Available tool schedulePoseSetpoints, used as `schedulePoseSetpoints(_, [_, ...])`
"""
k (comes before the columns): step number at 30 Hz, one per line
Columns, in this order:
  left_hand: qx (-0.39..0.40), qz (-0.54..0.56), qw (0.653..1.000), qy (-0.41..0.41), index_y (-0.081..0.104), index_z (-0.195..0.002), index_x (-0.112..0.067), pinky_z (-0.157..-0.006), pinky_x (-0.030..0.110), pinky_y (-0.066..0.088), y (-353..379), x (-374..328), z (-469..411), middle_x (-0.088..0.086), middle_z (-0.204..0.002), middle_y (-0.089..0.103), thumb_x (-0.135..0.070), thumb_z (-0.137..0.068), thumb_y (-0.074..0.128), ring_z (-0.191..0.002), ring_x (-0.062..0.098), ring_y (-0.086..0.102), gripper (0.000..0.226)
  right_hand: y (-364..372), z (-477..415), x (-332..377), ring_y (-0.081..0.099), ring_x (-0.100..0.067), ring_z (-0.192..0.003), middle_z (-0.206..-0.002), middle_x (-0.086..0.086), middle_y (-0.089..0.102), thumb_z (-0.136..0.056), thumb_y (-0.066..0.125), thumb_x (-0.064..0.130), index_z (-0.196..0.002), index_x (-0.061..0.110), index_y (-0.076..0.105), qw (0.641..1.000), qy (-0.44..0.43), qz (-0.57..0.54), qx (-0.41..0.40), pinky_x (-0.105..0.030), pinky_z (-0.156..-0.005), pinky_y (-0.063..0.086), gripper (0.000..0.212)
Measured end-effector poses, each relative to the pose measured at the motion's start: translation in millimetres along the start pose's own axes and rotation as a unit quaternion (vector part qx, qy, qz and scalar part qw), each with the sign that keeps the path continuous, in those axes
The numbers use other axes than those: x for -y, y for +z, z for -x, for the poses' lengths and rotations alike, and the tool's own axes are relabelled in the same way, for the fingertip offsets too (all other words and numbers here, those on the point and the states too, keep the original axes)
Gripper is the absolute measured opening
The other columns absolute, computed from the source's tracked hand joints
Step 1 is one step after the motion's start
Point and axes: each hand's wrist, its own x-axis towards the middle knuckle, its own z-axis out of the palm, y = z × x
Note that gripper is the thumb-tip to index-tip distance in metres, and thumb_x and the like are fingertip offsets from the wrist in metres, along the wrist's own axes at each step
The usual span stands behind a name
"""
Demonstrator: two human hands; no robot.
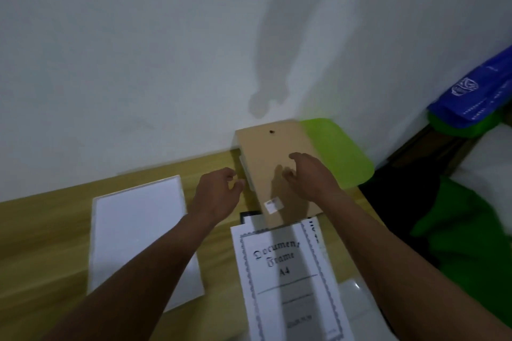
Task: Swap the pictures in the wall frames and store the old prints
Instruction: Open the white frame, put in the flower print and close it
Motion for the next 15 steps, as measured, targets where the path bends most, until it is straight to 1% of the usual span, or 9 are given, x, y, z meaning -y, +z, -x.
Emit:
schedulePoseSetpoints(2, [0.003, -0.003, 0.999, -0.033, 0.063, -0.123, -0.012, -0.077, 0.021, 0.043, 21.9, -13.2, -12.0, 0.006, -0.121, 0.066, -0.037, -0.089, 0.065, -0.098, 0.018, 0.064, 0.042, -7.7, -12.0, -30.2, 0.049, -0.034, -0.126, -0.136, -0.016, 0.051, -0.096, 0.058, 0.031, -0.141, 0.007, 0.045, 0.999, 0.028, 0.007, 0.014, -0.041, -0.096, 0.046, 0.052])
schedulePoseSetpoints(3, [0.008, -0.004, 0.999, -0.051, 0.061, -0.124, -0.011, -0.070, 0.017, 0.040, 32.4, -19.3, -16.5, 0.006, -0.122, 0.065, -0.038, -0.090, 0.064, -0.091, 0.016, 0.063, 0.044, -10.6, -16.4, -45.1, 0.048, -0.036, -0.125, -0.135, -0.017, 0.049, -0.095, 0.060, 0.032, -0.139, 0.007, 0.046, 0.999, 0.045, 0.012, 0.021, -0.042, -0.096, 0.046, 0.053])
schedulePoseSetpoints(5, [0.018, -0.001, 0.997, -0.070, 0.060, -0.124, -0.010, -0.055, 0.009, 0.032, 52.4, -28.1, -23.1, 0.005, -0.119, 0.065, -0.037, -0.091, 0.063, -0.080, 0.010, 0.052, 0.043, -13.7, -23.9, -74.2, 0.047, -0.038, -0.123, -0.132, -0.019, 0.048, -0.092, 0.063, 0.035, -0.135, 0.005, 0.048, 0.997, 0.074, 0.023, 0.031, -0.043, -0.096, 0.045, 0.054])
schedulePoseSetpoints(6, [0.020, 0.006, 0.997, -0.076, 0.060, -0.125, -0.009, -0.053, 0.007, 0.032, 61.2, -30.9, -24.8, 0.005, -0.117, 0.066, -0.036, -0.092, 0.063, -0.078, 0.008, 0.049, 0.042, -14.2, -26.7, -87.2, 0.047, -0.039, -0.122, -0.129, -0.019, 0.048, -0.090, 0.065, 0.036, -0.131, 0.005, 0.050, 0.995, 0.086, 0.024, 0.037, -0.043, -0.095, 0.045, 0.053])
schedulePoseSetpoints(7, [0.022, 0.019, 0.996, -0.084, 0.059, -0.126, -0.009, -0.057, 0.006, 0.034, 69.2, -31.9, -26.0, 0.005, -0.115, 0.066, -0.034, -0.092, 0.063, -0.079, 0.008, 0.050, 0.043, -14.0, -28.2, -97.8, 0.048, -0.039, -0.119, -0.126, -0.020, 0.049, -0.089, 0.065, 0.036, -0.125, 0.004, 0.052, 0.994, 0.096, 0.017, 0.043, -0.042, -0.094, 0.045, 0.050])
schedulePoseSetpoints(9, [0.024, 0.048, 0.993, -0.104, 0.055, -0.131, -0.007, -0.072, 0.017, 0.041, 81.2, -33.6, -27.2, 0.008, -0.114, 0.066, -0.032, -0.089, 0.067, -0.086, 0.013, 0.055, 0.050, -10.9, -30.7, -114.2, 0.052, -0.039, -0.114, -0.120, -0.020, 0.053, -0.086, 0.067, 0.035, -0.113, 0.004, 0.056, 0.993, 0.110, -0.008, 0.052, -0.041, -0.092, 0.047, 0.043])
schedulePoseSetpoints(10, [0.024, 0.065, 0.991, -0.118, 0.053, -0.132, -0.007, -0.073, 0.021, 0.042, 85.5, -33.9, -27.6, 0.009, -0.112, 0.067, -0.030, -0.087, 0.070, -0.088, 0.016, 0.058, 0.053, -9.0, -31.9, -119.6, 0.055, -0.038, -0.112, -0.119, -0.020, 0.056, -0.084, 0.069, 0.035, -0.112, 0.004, 0.057, 0.992, 0.112, -0.021, 0.057, -0.041, -0.092, 0.048, 0.043])
schedulePoseSetpoints(13, [0.015, 0.123, 0.980, -0.155, 0.051, -0.135, -0.008, -0.062, 0.019, 0.046, 95.1, -33.3, -31.1, 0.009, -0.105, 0.067, -0.016, -0.079, 0.078, -0.088, 0.020, 0.065, 0.063, -5.0, -36.3, -127.5, 0.058, -0.037, -0.113, -0.123, -0.021, 0.061, -0.082, 0.075, 0.033, -0.122, 0.001, 0.059, 0.990, 0.122, -0.058, 0.044, -0.042, -0.093, 0.049, 0.054])
schedulePoseSetpoints(15, [0.011, 0.141, 0.976, -0.163, 0.050, -0.136, -0.010, -0.062, 0.020, 0.048, 98.4, -33.0, -34.3, 0.010, -0.103, 0.067, -0.009, -0.076, 0.079, -0.088, 0.021, 0.067, 0.067, -5.6, -40.2, -127.8, 0.061, -0.034, -0.109, -0.118, -0.017, 0.066, -0.079, 0.078, 0.032, -0.116, 0.001, 0.064, 0.987, 0.129, -0.087, 0.036, -0.038, -0.088, 0.051, 0.050])
